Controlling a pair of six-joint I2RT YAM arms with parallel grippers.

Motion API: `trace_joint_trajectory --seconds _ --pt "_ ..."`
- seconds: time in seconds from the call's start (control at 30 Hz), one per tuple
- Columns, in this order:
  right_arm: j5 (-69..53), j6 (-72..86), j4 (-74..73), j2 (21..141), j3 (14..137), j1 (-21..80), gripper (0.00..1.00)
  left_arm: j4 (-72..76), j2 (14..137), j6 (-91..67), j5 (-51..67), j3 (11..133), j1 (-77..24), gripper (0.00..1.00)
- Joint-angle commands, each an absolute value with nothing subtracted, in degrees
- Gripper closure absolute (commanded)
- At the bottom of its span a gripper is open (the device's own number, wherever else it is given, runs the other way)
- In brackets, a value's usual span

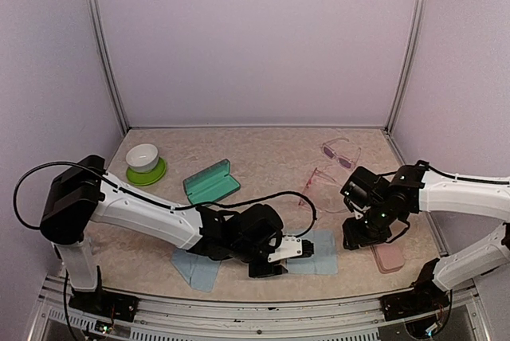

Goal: Organize the sunglasses
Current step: Pick up the glasses cleaning cloth from the center of the board.

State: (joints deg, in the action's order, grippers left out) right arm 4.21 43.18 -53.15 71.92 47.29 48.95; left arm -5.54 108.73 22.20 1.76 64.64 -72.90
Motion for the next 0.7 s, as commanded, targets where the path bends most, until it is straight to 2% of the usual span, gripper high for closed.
trace_joint_trajectory --seconds 0.0,0.5,0.67 --pt "6.7 46.7 -55.1 70.3 48.1 49.0 0.49 -4.3 110.9 27.0 4.2 65.1 -72.6 0.51" --pt "6.2 48.4 -56.0 68.4 46.6 49.0 0.49 -2.5 115.5 29.2 4.9 67.8 -72.2 0.57" --pt "5.9 48.7 -56.2 68.0 46.2 49.0 0.49 -2.8 116.9 30.7 3.0 68.6 -72.0 0.62"
